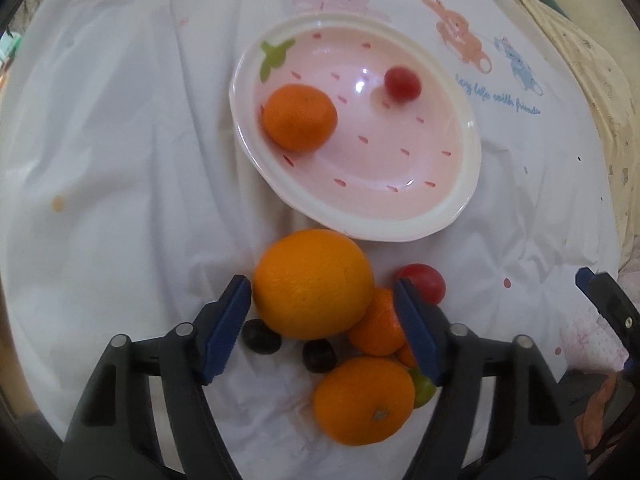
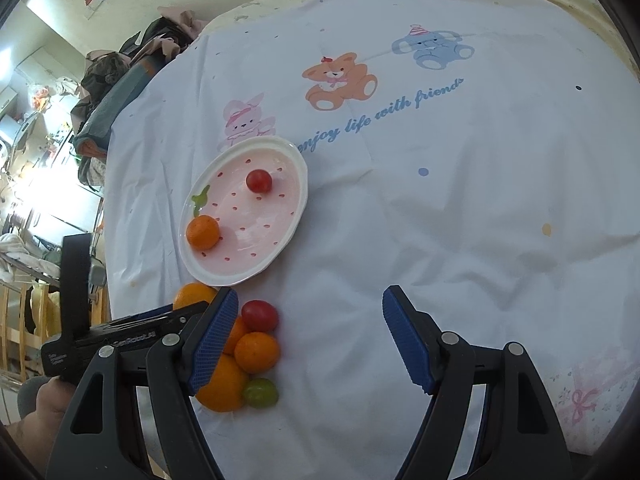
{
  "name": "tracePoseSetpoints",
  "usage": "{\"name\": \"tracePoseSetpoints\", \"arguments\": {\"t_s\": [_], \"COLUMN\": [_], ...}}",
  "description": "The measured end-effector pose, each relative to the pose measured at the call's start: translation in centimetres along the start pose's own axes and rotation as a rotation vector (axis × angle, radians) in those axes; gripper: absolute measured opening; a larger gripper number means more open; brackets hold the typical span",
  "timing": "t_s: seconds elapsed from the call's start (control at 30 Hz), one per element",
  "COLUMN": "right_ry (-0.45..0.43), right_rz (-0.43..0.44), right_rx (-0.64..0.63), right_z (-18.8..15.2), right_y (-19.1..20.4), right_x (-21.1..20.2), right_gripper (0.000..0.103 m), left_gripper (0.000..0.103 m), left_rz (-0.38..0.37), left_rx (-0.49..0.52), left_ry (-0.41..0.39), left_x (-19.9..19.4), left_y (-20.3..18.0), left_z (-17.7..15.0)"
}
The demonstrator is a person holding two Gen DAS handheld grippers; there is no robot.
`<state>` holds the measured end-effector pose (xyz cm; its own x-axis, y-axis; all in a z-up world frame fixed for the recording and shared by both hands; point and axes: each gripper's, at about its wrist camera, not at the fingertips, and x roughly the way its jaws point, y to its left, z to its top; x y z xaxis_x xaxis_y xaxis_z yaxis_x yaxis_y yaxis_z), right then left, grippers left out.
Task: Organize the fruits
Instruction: 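Grasp the large orange with the left gripper while the right gripper grasps a mandarin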
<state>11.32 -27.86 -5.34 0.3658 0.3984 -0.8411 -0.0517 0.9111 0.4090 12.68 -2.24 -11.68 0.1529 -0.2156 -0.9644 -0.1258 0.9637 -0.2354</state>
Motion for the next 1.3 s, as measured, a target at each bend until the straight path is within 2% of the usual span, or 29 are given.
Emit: {"name": "tracePoseSetpoints", "arguments": {"t_s": [0.13,0.17,0.37,0.47,0.67,0.8,0.9,0.97,1.07,1.17,1.3], "right_ry": [0.004,0.004,-0.006,-0.009,-0.006,0.003,0.015,0.036,0.115,0.247,0.334], "right_rz": [-0.009,-0.011,-0.005,-0.01,-0.009,-0.01,-0.004,0.019,0.099,0.152,0.132], "right_rx": [0.002,0.003,-0.007,-0.027,-0.05,-0.054,-0.054,-0.055,-0.026,-0.013,-0.054], "right_z": [-0.1,-0.1,0.0,0.0,-0.2,-0.4,-0.6,-0.8,-1.4,-2.4,-3.2], "right_y": [-0.3,-0.3,0.1,0.5,1.1,1.4,1.6,1.8,1.8,2.4,3.4], "right_x": [-0.1,-0.1,-0.2,-0.2,-0.1,0.1,0.3,0.6,2.0,4.8,7.6], "right_gripper": [0.077,0.077,0.077,0.077,0.077,0.077,0.077,0.077,0.076,0.064,0.058], "left_gripper": [0.067,0.061,0.058,0.057,0.057,0.057,0.057,0.057,0.057,0.057,0.057], "left_rz": [0.003,0.005,0.011,-0.014,-0.028,0.015,0.039,0.048,0.073,0.055,0.08], "left_rx": [-0.037,-0.045,-0.026,-0.019,0.045,0.113,0.129,0.128,0.113,0.077,0.057], "left_ry": [0.034,0.028,0.016,0.002,-0.072,-0.165,-0.2,-0.211,-0.226,-0.212,-0.196], "left_x": [1.3,1.2,0.3,-1.0,-5.1,-8.9,-11.1,-11.7,-12.0,-11.2,-10.3], "left_y": [0.3,0.5,0.8,0.7,0.2,-0.2,0.5,0.9,2.1,3.1,3.8], "left_z": [0.2,0.2,-0.3,-0.7,-2.4,-3.2,-4.0,-4.3,-5.3,-5.8,-5.9]}}
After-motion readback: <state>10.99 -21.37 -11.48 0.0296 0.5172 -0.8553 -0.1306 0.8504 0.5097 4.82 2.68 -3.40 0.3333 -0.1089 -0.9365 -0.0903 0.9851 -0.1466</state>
